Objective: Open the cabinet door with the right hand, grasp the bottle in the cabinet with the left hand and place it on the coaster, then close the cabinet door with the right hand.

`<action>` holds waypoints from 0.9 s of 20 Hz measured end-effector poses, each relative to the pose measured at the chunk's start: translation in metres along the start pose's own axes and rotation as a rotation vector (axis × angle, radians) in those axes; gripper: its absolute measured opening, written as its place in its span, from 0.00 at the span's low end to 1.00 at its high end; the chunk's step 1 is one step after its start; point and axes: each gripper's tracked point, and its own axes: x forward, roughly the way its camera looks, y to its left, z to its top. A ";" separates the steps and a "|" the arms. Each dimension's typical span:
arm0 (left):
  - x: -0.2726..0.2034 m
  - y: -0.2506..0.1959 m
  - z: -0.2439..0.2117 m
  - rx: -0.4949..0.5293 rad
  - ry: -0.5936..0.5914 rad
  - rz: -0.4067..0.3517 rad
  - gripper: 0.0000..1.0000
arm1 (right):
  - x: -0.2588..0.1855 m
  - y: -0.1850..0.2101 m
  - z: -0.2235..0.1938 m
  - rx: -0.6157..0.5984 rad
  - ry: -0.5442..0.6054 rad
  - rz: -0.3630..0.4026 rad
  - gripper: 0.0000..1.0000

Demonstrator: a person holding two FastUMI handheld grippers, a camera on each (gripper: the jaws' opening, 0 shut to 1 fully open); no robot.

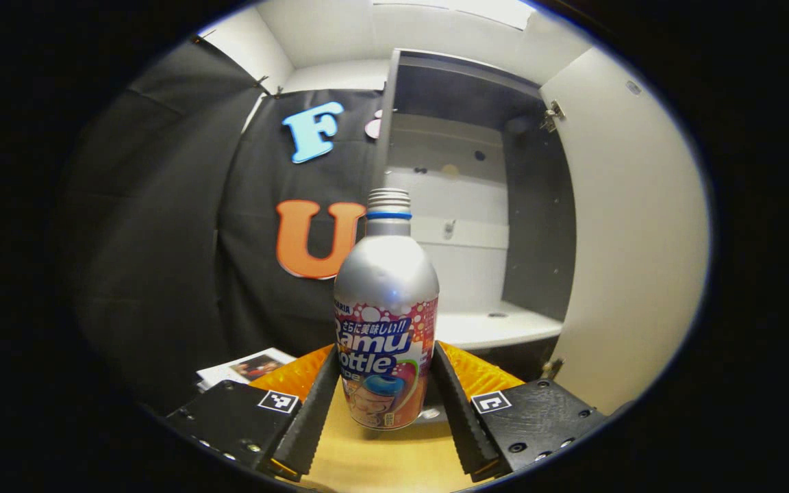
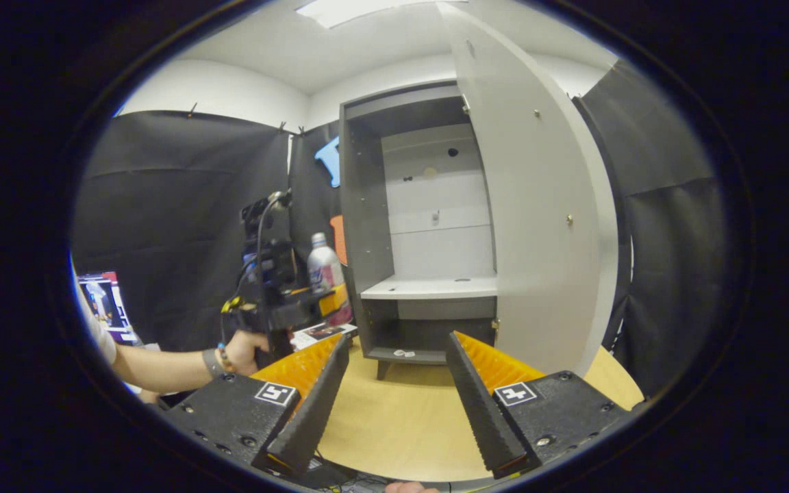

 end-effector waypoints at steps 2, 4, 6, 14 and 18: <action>-0.023 0.018 -0.040 0.030 0.012 0.041 0.77 | 0.000 0.008 0.001 0.005 0.001 0.014 0.91; -0.044 0.034 -0.079 0.046 0.032 0.087 0.76 | 0.001 0.011 0.002 -0.001 0.001 0.014 0.90; -0.059 0.044 -0.115 0.045 0.058 0.124 0.77 | 0.003 0.012 0.002 -0.006 0.004 0.009 0.90; -0.084 0.067 -0.203 0.000 0.143 0.233 0.77 | 0.014 0.005 -0.010 -0.038 0.054 -0.055 0.91; -0.079 0.073 -0.212 -0.006 0.138 0.234 0.77 | 0.019 0.008 -0.014 -0.059 0.074 -0.075 0.91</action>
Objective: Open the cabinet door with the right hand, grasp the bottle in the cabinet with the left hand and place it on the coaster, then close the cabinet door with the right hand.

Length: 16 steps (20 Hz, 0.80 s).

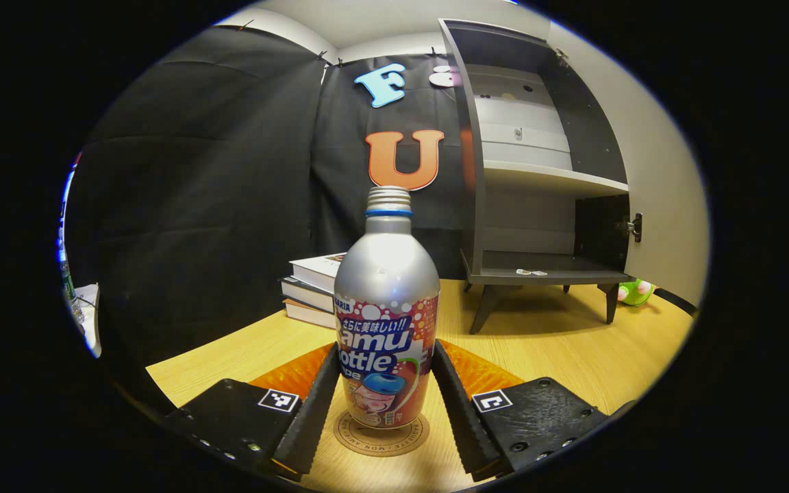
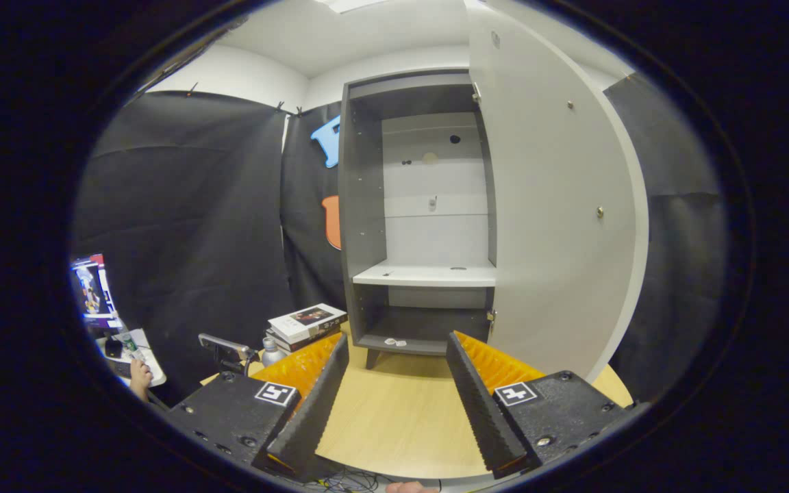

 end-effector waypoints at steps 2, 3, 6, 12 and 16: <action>0.002 0.000 -0.006 -0.013 0.011 -0.005 0.77 | 0.002 0.006 0.001 -0.005 0.002 0.003 0.91; 0.003 0.003 -0.008 -0.008 0.018 -0.002 0.77 | 0.003 0.009 0.001 -0.009 0.001 0.006 0.91; 0.000 0.007 -0.019 -0.012 0.050 -0.003 0.77 | 0.004 0.015 0.003 -0.017 -0.005 0.012 0.91; 0.001 0.012 -0.035 -0.020 0.083 -0.018 0.77 | 0.005 0.016 0.003 -0.013 0.000 0.002 0.90; -0.006 0.011 -0.035 -0.004 0.057 -0.025 0.77 | 0.004 0.014 0.002 -0.027 0.006 -0.008 0.91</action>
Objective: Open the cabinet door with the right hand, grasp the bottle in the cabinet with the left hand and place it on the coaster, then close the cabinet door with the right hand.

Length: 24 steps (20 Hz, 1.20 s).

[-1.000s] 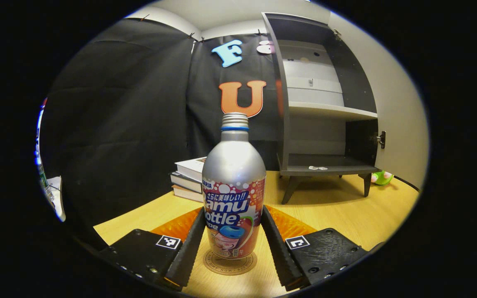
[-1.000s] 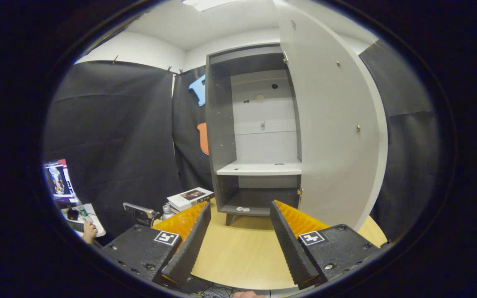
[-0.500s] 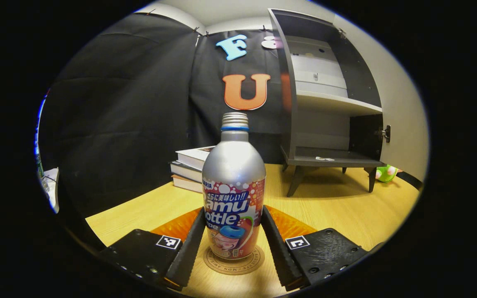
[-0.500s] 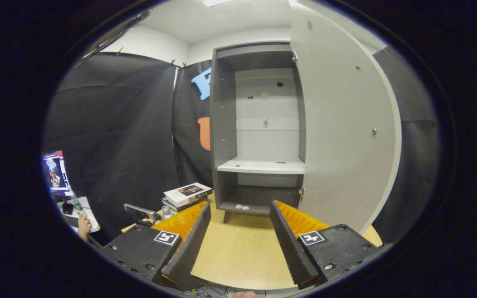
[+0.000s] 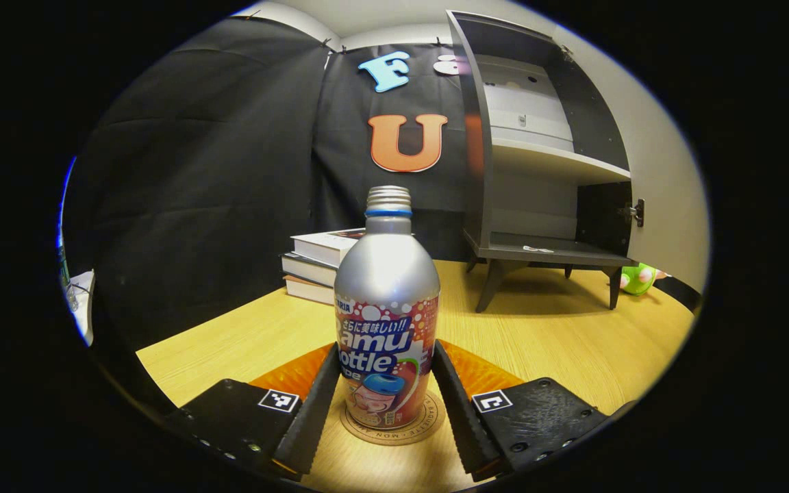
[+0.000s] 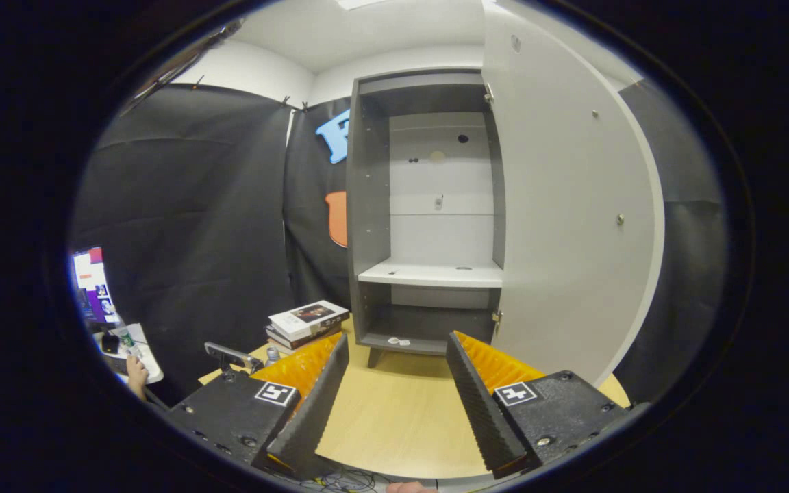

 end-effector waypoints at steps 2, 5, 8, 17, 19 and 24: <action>0.000 -0.002 -0.001 0.005 -0.013 0.003 0.77 | 0.000 0.002 -0.001 -0.003 0.005 0.000 0.90; 0.000 -0.003 -0.001 0.009 -0.012 -0.005 0.80 | 0.000 0.003 -0.002 -0.006 0.007 0.001 0.90; -0.004 -0.003 -0.003 -0.005 0.001 -0.023 0.85 | 0.001 0.005 -0.002 -0.016 0.009 0.005 0.91; -0.078 0.014 0.100 -0.054 -0.093 0.002 0.95 | -0.001 0.001 0.005 0.009 -0.019 0.003 0.90; -0.094 0.003 0.140 -0.050 -0.101 -0.034 0.95 | -0.005 -0.004 0.014 0.020 -0.049 -0.005 0.90; -0.125 -0.023 0.241 0.087 -0.194 -0.076 0.95 | -0.021 -0.027 0.037 0.026 -0.113 -0.038 0.91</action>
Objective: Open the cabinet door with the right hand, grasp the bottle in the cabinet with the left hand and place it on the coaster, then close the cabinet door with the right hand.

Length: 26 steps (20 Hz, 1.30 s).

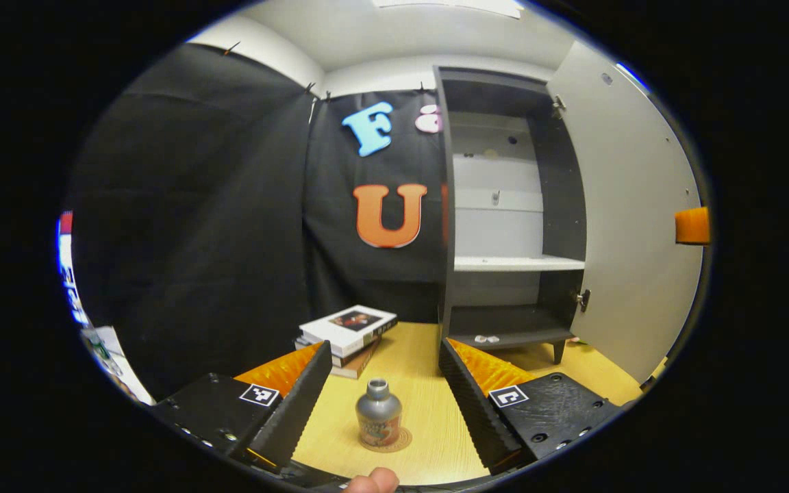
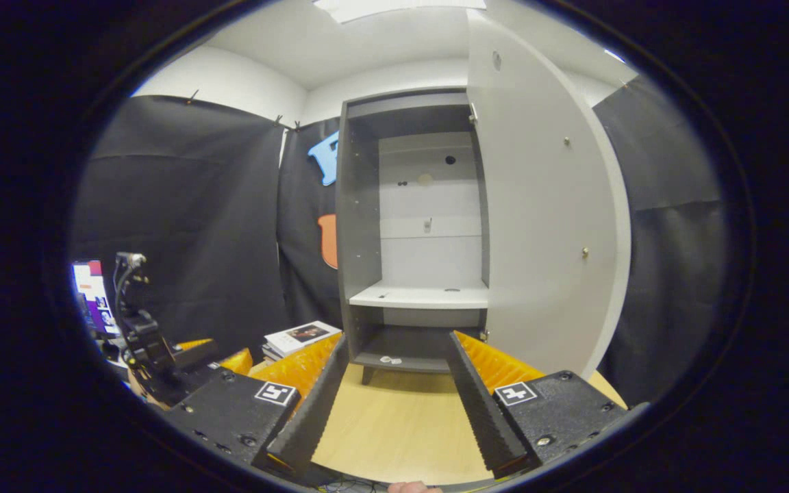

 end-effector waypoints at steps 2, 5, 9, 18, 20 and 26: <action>-0.006 -0.021 0.026 0.015 -0.018 -0.054 0.95 | -0.009 -0.011 0.010 0.005 -0.019 -0.016 0.92; -0.011 -0.050 0.043 -0.040 -0.015 -0.131 0.95 | -0.026 -0.040 0.027 0.035 -0.036 -0.062 0.93; -0.015 -0.067 0.048 -0.083 -0.013 -0.174 0.95 | -0.058 -0.109 0.053 0.023 -0.080 -0.214 0.95; -0.014 -0.074 0.031 -0.077 0.034 -0.186 0.95 | -0.062 -0.224 0.108 0.040 -0.144 -0.413 0.96; -0.015 -0.073 0.030 -0.070 0.033 -0.182 0.95 | -0.045 -0.232 0.110 0.033 -0.148 -0.417 0.96; -0.016 -0.070 0.027 -0.077 0.040 -0.174 0.95 | -0.025 -0.228 0.113 0.014 -0.143 -0.428 0.95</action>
